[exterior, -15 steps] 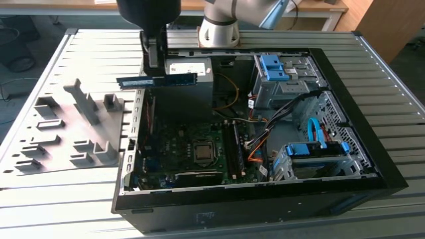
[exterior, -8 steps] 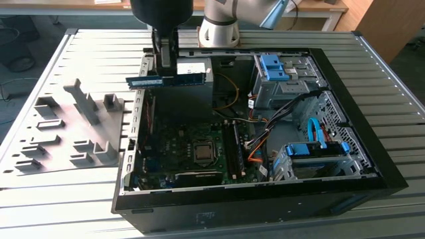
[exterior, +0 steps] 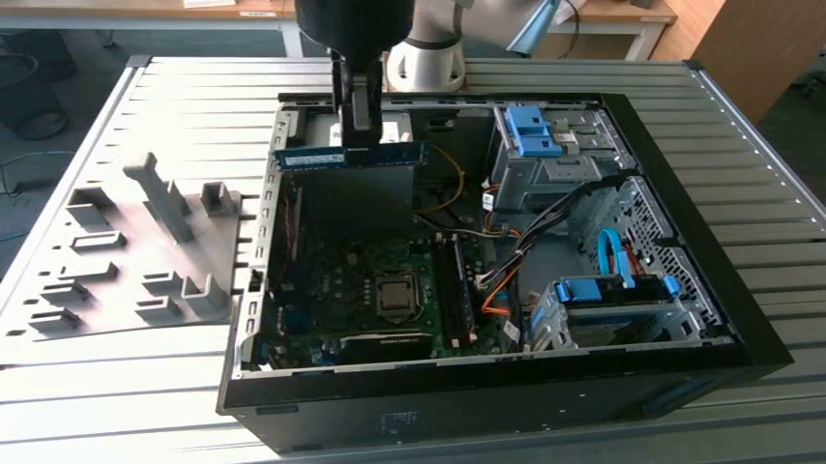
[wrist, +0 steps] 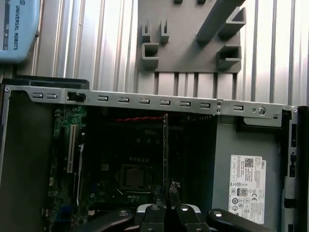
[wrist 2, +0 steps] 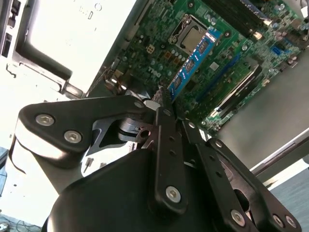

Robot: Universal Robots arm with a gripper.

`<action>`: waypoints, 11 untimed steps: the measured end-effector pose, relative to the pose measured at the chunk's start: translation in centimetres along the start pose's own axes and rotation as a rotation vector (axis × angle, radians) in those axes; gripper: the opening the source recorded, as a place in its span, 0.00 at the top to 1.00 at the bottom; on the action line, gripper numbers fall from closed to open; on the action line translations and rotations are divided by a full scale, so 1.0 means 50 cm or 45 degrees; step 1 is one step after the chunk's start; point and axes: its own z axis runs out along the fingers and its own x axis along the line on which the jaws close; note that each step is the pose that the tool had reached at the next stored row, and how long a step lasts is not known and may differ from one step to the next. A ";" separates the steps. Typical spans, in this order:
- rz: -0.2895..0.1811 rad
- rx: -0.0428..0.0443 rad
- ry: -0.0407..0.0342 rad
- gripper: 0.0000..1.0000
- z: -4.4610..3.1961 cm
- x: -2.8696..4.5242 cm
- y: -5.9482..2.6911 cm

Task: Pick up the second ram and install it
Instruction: 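Pick up the second ram and move it above second insertion slot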

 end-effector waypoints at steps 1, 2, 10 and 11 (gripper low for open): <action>0.001 0.000 0.0000 0.86 0.000 0.000 -0.003; 0.001 0.000 0.0000 0.86 0.000 0.000 -0.007; 0.003 0.000 -0.0001 0.86 0.001 0.002 -0.037; 0.003 0.000 -0.0003 0.86 0.001 0.002 -0.037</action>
